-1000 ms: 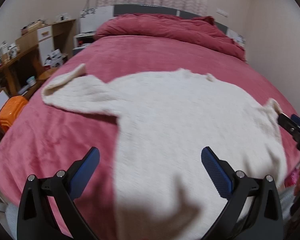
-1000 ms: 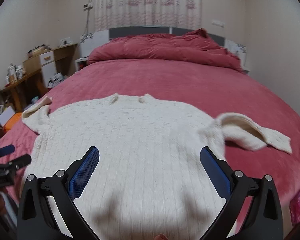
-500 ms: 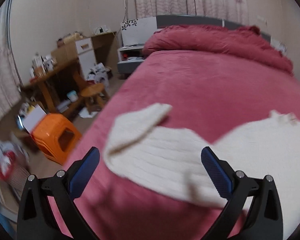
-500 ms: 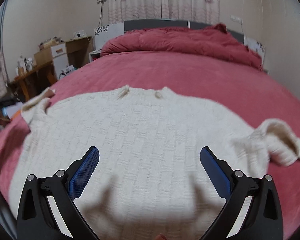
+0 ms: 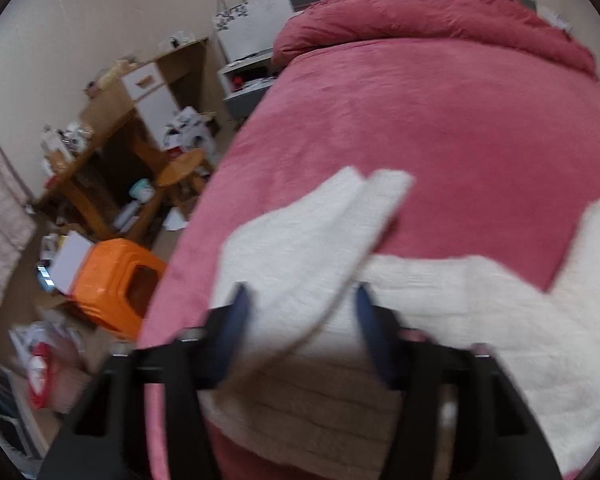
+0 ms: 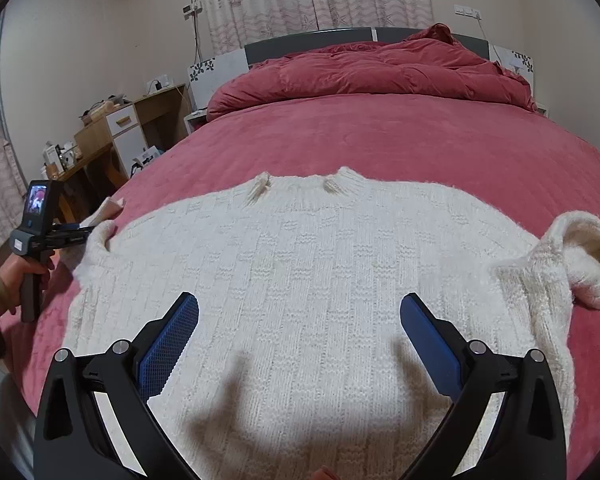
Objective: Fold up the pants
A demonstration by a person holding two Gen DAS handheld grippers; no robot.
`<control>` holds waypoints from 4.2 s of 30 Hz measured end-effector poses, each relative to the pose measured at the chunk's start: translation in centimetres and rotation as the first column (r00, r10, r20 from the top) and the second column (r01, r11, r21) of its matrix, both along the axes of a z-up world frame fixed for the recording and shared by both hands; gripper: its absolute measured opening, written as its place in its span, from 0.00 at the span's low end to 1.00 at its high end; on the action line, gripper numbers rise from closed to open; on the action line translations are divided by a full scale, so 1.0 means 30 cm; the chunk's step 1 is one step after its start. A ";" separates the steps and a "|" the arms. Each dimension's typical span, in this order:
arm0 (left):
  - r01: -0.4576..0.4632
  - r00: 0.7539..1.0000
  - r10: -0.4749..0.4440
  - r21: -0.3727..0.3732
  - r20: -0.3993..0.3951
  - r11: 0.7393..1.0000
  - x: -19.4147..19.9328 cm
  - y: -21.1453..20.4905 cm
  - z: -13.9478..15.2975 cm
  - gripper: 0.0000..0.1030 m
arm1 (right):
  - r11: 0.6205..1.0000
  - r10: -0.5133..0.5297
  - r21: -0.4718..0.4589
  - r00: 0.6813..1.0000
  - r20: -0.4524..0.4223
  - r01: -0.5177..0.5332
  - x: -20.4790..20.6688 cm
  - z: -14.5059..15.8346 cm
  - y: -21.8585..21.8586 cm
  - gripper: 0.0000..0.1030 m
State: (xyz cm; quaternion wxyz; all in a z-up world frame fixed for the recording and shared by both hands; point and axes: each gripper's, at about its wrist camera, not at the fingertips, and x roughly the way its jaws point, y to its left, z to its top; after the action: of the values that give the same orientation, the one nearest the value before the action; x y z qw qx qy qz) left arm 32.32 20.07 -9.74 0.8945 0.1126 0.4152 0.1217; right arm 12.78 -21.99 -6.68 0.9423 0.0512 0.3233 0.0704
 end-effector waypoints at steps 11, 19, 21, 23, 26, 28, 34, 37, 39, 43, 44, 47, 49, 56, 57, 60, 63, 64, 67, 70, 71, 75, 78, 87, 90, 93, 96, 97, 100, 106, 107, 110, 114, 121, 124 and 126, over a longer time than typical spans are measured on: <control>-0.154 0.978 0.171 -0.131 0.123 0.979 -0.146 0.233 0.091 0.05 | 0.998 -0.024 0.055 0.999 -0.021 0.025 0.013 -0.006 -0.037 0.97; -0.384 0.894 0.435 -0.316 0.108 0.868 -0.400 0.529 0.003 0.05 | 0.998 -0.036 0.045 0.999 0.002 0.036 -0.004 0.007 -0.043 0.97; -0.430 0.862 0.499 -0.399 0.085 0.810 -0.448 0.593 -0.029 0.05 | 0.999 -0.039 0.032 0.999 0.002 0.039 -0.008 0.005 -0.044 0.97; -0.441 0.847 0.526 -0.450 0.077 0.776 -0.481 0.618 -0.043 0.05 | 0.999 -0.038 0.016 0.999 -0.003 0.039 -0.012 -0.001 -0.045 0.97; -0.436 0.839 0.536 -0.469 0.097 0.768 -0.519 0.615 -0.045 0.05 | 0.999 -0.040 0.015 0.999 -0.025 0.040 -0.015 -0.012 -0.059 0.97; -0.445 0.834 0.544 -0.471 0.090 0.761 -0.538 0.603 -0.045 0.06 | 0.999 -0.043 0.025 0.998 -0.042 0.045 -0.016 -0.018 -0.073 0.97; -0.512 0.784 0.606 -0.410 0.136 0.754 -0.652 0.512 0.002 0.68 | 0.988 -0.103 0.110 0.993 -0.060 0.109 -0.029 -0.017 -0.156 0.97; -0.510 0.731 0.644 -0.448 0.225 0.734 -0.723 0.462 0.046 0.72 | 0.969 -0.163 0.178 0.984 -0.066 0.172 -0.045 -0.008 -0.232 0.97; -0.468 0.743 0.615 -0.451 0.264 0.760 -0.735 0.388 0.067 0.72 | 0.952 -0.204 0.218 0.977 -0.067 0.214 -0.061 -0.002 -0.285 0.97; -0.289 0.829 0.442 -0.414 0.342 0.863 -0.716 0.168 0.094 0.74 | 0.890 -0.333 0.309 0.941 -0.060 0.335 -0.124 0.012 -0.425 0.97; -0.211 0.859 0.366 -0.404 0.358 0.890 -0.699 0.081 0.097 0.78 | 0.874 -0.363 0.326 0.930 -0.060 0.362 -0.141 0.015 -0.454 0.97; -0.046 0.911 0.200 -0.395 0.359 0.917 -0.657 -0.104 0.097 0.83 | 0.814 -0.457 0.371 0.887 -0.065 0.447 -0.193 0.019 -0.556 0.97; 0.059 0.936 0.086 -0.395 0.340 0.917 -0.616 -0.249 0.084 0.84 | 0.767 -0.505 0.410 0.859 -0.087 0.493 -0.222 0.011 -0.623 0.97; 0.223 0.972 -0.165 -0.453 0.164 0.863 -0.461 -0.610 -0.033 0.93 | 0.694 -0.581 0.440 0.804 -0.127 0.570 -0.241 0.009 -0.765 0.97; 0.242 0.969 -0.189 -0.471 0.159 0.848 -0.444 -0.640 -0.053 0.95 | 0.684 -0.589 0.444 0.797 -0.133 0.579 -0.239 0.013 -0.788 0.97; 0.253 0.967 -0.235 -0.503 0.099 0.827 -0.407 -0.684 -0.135 0.98 | 0.638 -0.610 0.471 0.773 -0.173 0.609 -0.224 0.019 -0.898 0.97; 0.236 0.970 -0.230 -0.516 0.077 0.823 -0.398 -0.679 -0.155 0.98 | 0.586 -0.613 0.490 0.748 -0.254 0.646 -0.178 -0.003 -1.015 0.97; 0.238 0.970 -0.230 -0.510 0.079 0.827 -0.402 -0.684 -0.154 0.98 | 0.565 -0.612 0.493 0.737 -0.289 0.662 -0.159 -0.021 -1.059 0.97; 0.236 0.970 -0.229 -0.496 0.075 0.836 -0.407 -0.695 -0.159 0.98 | 0.508 -0.621 0.492 0.697 -0.359 0.707 -0.113 -0.056 -1.153 0.94; 0.231 0.971 -0.229 -0.479 0.064 0.847 -0.400 -0.704 -0.161 0.98 | 0.399 -0.640 0.514 0.632 -0.437 0.759 -0.087 -0.114 -1.245 0.80; 0.231 0.972 -0.228 -0.476 0.063 0.848 -0.405 -0.702 -0.162 0.98 | 0.354 -0.649 0.509 0.598 -0.470 0.785 -0.079 -0.139 -1.283 0.75; 0.232 0.971 -0.227 -0.492 0.069 0.839 -0.411 -0.689 -0.162 0.98 | 0.341 -0.636 0.470 0.568 -0.522 0.814 -0.056 -0.179 -1.344 0.25; 0.230 0.971 -0.227 -0.496 0.068 0.837 -0.406 -0.687 -0.162 0.98 | 0.454 -0.612 0.465 0.645 -0.458 0.760 -0.029 -0.092 -1.362 0.11; 0.230 0.971 -0.227 -0.499 0.069 0.835 -0.405 -0.686 -0.160 0.98 | 0.754 -0.532 0.410 0.843 -0.077 0.513 -0.203 0.226 -1.345 0.10; 0.230 0.972 -0.227 -0.496 0.068 0.837 -0.404 -0.687 -0.159 0.98 | 0.714 -0.597 0.288 0.770 -0.225 0.638 -0.250 0.101 -1.447 0.10; 0.230 0.972 -0.227 -0.495 0.068 0.838 -0.405 -0.687 -0.159 0.98 | 0.605 -0.677 0.246 0.652 -0.343 0.757 -0.349 -0.012 -1.539 0.11; 0.230 0.972 -0.227 -0.494 0.067 0.838 -0.404 -0.688 -0.160 0.98 | 0.503 -0.661 0.410 0.645 -0.385 0.761 -0.424 -0.066 -1.587 0.74; 0.229 0.972 -0.227 -0.493 0.066 0.839 -0.404 -0.689 -0.160 0.98 | 0.483 -0.663 0.449 0.649 -0.374 0.752 -0.434 -0.069 -1.594 0.78; 0.228 0.972 -0.226 -0.486 0.063 0.843 -0.406 -0.693 -0.159 0.98 | 0.438 -0.668 0.533 0.659 -0.346 0.724 -0.435 -0.076 -1.615 0.78; 0.227 0.972 -0.225 -0.491 0.064 0.841 -0.405 -0.694 -0.158 0.98 | 0.294 -0.661 0.625 0.626 -0.414 0.723 -0.371 -0.176 -1.661 0.49; 0.227 0.972 -0.225 -0.489 0.063 0.842 -0.405 -0.696 -0.158 0.98 | 0.266 -0.653 0.632 0.619 -0.437 0.728 -0.348 -0.190 -1.664 0.42; 0.224 0.973 -0.225 -0.479 0.056 0.849 -0.403 -0.703 -0.159 0.98 | 0.313 -0.625 0.623 0.650 -0.433 0.716 -0.245 -0.152 -1.624 0.10; 0.222 0.973 -0.226 -0.469 0.049 0.855 -0.401 -0.709 -0.160 0.98 | 0.618 -0.656 0.503 0.749 -0.093 0.604 -0.180 0.142 -1.546 0.08; 0.221 0.973 -0.225 -0.463 0.047 0.858 -0.400 -0.712 -0.160 0.98 | 0.733 -0.674 0.170 0.736 0.061 0.658 -0.200 0.226 -1.529 0.08; 0.221 0.973 -0.225 -0.462 0.046 0.859 -0.400 -0.712 -0.160 0.98 | 0.597 -0.767 0.116 0.607 -0.210 0.794 -0.205 0.018 -1.643 0.20; 0.221 0.973 -0.225 -0.464 0.047 0.858 -0.400 -0.711 -0.160 0.98 | 0.501 -0.812 0.115 0.512 -0.281 0.858 -0.241 -0.073 -1.691 0.35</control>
State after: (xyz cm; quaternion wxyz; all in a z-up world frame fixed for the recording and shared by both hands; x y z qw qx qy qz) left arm 20.33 -1.26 -14.53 0.9014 -0.0577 0.4203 -0.0865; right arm 5.56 -72.72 -8.88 0.8085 0.3211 0.3350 -0.3620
